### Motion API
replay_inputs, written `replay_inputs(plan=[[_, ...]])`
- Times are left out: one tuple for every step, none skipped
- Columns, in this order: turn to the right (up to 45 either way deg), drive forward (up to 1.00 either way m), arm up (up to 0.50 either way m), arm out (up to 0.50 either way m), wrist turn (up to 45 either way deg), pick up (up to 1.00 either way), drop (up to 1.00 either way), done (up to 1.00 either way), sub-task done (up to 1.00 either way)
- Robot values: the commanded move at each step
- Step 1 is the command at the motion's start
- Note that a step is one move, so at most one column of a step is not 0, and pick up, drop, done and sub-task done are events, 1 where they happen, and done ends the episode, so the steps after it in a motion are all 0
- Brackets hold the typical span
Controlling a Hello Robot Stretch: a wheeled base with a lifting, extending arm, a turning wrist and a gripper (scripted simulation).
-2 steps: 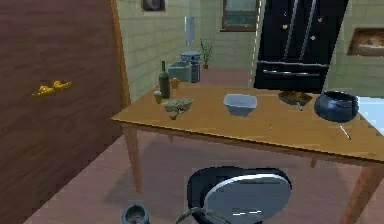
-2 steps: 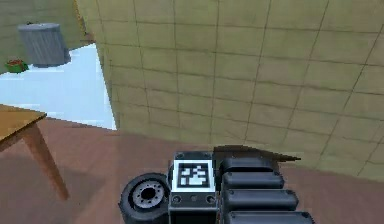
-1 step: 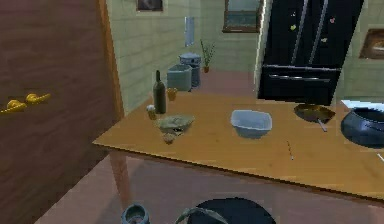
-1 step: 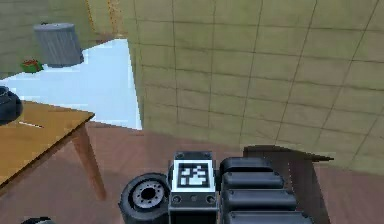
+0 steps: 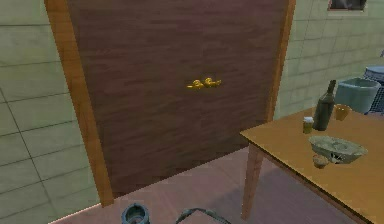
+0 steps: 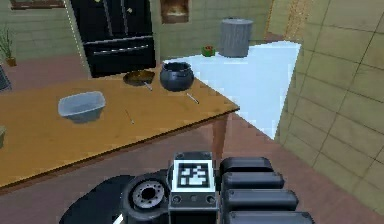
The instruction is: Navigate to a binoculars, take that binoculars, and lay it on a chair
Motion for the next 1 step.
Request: replay_inputs(plan=[[-6.0,0.0,0.0,0.0,0.0,0.0,0.0,0.0,0.0]])
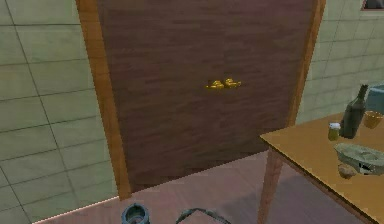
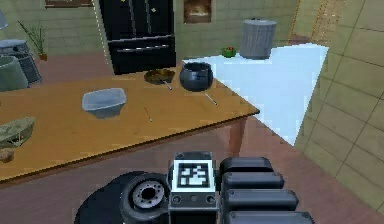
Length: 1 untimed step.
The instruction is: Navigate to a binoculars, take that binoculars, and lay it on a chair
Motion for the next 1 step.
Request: replay_inputs(plan=[[0.0,0.0,0.0,0.48,0.0,0.0,0.0,0.0,0.0]])
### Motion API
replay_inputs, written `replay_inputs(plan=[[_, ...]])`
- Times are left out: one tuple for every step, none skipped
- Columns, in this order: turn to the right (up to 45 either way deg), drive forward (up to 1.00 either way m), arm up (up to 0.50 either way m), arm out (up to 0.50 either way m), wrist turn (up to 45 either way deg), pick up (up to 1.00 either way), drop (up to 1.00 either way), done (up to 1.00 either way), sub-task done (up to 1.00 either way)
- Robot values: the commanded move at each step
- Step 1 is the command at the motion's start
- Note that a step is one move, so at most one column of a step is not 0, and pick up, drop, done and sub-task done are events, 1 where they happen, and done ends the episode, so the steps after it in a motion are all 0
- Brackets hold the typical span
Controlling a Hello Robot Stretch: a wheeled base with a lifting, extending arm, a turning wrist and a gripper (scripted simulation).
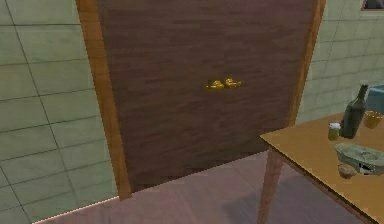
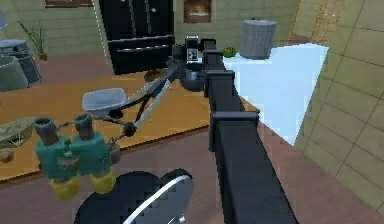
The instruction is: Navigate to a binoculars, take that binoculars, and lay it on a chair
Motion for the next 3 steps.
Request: replay_inputs(plan=[[0.0,0.0,0.0,0.0,39.0,0.0,0.0,0.0,0.0],[0.0,0.0,-0.38,0.0,0.0,0.0,0.0,0.0,0.0],[0.0,0.0,-0.5,0.0,0.0,0.0,0.0,0.0,0.0]])
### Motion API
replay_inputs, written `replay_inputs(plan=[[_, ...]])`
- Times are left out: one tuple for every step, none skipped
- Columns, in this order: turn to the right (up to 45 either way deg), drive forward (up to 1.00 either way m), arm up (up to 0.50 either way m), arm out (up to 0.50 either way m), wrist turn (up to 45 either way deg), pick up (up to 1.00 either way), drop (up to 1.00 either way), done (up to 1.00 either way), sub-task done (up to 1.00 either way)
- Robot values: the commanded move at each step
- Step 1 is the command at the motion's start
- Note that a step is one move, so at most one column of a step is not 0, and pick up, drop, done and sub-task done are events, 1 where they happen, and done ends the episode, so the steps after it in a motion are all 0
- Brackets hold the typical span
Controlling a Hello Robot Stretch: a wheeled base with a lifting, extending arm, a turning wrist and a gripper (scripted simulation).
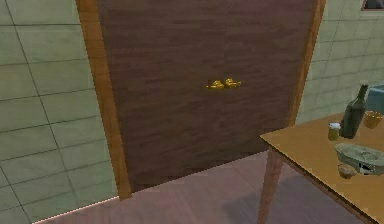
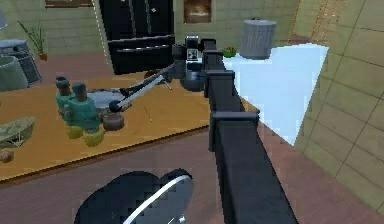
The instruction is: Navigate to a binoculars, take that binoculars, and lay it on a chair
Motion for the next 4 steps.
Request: replay_inputs(plan=[[0.0,0.0,0.0,0.0,0.0,0.0,1.0,0.0,0.0],[0.0,0.0,0.0,-0.1,0.0,0.0,0.0,0.0,0.0],[0.0,0.0,0.0,0.0,-39.0,0.0,0.0,0.0,0.0],[0.0,0.0,0.0,-0.38,0.0,0.0,0.0,0.0,0.0]])
